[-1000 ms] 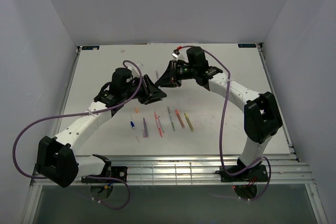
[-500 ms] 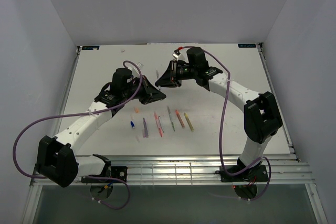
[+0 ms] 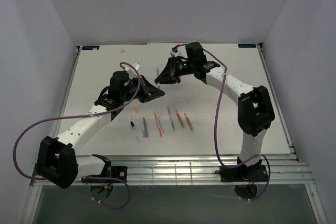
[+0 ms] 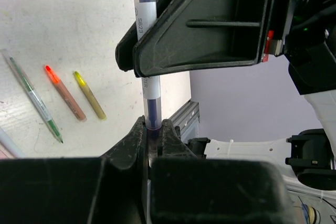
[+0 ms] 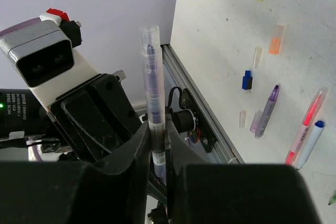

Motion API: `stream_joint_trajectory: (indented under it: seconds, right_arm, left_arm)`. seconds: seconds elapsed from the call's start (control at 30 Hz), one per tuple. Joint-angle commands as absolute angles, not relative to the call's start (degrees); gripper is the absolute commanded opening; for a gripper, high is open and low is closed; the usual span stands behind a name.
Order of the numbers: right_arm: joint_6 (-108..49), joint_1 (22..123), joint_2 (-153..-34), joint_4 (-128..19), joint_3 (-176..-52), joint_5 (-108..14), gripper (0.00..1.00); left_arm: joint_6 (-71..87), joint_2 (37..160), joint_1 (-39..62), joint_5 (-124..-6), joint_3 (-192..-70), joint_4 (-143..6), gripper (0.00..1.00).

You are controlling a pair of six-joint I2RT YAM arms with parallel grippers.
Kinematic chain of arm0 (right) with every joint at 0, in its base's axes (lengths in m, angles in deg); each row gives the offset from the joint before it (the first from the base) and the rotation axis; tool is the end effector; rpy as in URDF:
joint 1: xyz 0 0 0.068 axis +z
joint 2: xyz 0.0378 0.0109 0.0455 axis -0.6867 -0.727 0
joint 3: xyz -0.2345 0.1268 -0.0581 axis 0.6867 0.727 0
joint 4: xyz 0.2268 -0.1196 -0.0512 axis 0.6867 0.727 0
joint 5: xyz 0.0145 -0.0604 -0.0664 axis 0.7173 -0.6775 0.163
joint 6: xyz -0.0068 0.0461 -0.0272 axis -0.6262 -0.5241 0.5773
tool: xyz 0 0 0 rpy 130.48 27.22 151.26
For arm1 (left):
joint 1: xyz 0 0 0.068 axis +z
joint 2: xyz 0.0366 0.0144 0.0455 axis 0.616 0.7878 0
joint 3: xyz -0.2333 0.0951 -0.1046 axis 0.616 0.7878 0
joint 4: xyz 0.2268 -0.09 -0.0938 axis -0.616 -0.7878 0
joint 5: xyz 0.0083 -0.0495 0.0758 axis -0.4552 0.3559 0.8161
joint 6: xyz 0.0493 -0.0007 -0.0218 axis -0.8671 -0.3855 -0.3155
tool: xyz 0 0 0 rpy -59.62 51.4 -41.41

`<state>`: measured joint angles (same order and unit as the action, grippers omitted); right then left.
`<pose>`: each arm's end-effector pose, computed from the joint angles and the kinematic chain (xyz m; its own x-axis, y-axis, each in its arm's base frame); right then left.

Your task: Open the pen caps

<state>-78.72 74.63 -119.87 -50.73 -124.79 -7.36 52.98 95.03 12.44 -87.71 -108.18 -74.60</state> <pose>0.3606 0.2491 0.2944 -0.9653 0.0787 -0.2491 -0.2127 0.3165 0.9244 0.2449 -0.1374 0.2799 -0.8750 -0.3785 -0.3018 0.0966 0.4745 -0.8750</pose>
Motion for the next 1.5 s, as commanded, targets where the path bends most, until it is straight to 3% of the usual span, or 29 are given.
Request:
stream_joint_trajectory:
  seconds: [0.0, 0.4, 0.9, 1.13, 1.27, 1.47]
  right_arm:
    - [-82.3, 67.7, -122.4, -56.5, -132.1, -15.9, 0.08]
    - [-82.3, 65.2, -123.5, -56.0, -130.8, -17.7, 0.08]
    - [-83.7, 65.0, -130.0, -52.0, -139.6, -21.8, 0.08]
    - [-70.2, 64.1, -124.4, -42.7, -134.0, -22.7, 0.08]
    - [-59.6, 63.9, -119.2, -38.0, -127.2, -23.2, 0.08]
    - [-46.4, 63.7, -115.0, -23.0, -122.8, -25.6, 0.08]
  left_arm:
    - [50.9, 90.0, 10.7, -97.3, -103.4, -81.0, 0.0]
    - [50.6, 84.4, 10.7, -99.4, -97.6, -81.3, 0.0]
    - [49.0, 83.1, 10.2, -100.8, -95.8, -81.4, 0.0]
    - [45.2, 84.1, 10.2, -93.7, -99.8, -88.2, 0.0]
    - [40.8, 88.9, 11.3, -86.6, -105.7, -98.9, 0.0]
    - [37.6, 96.6, 14.7, -80.9, -113.0, -103.6, 0.0]
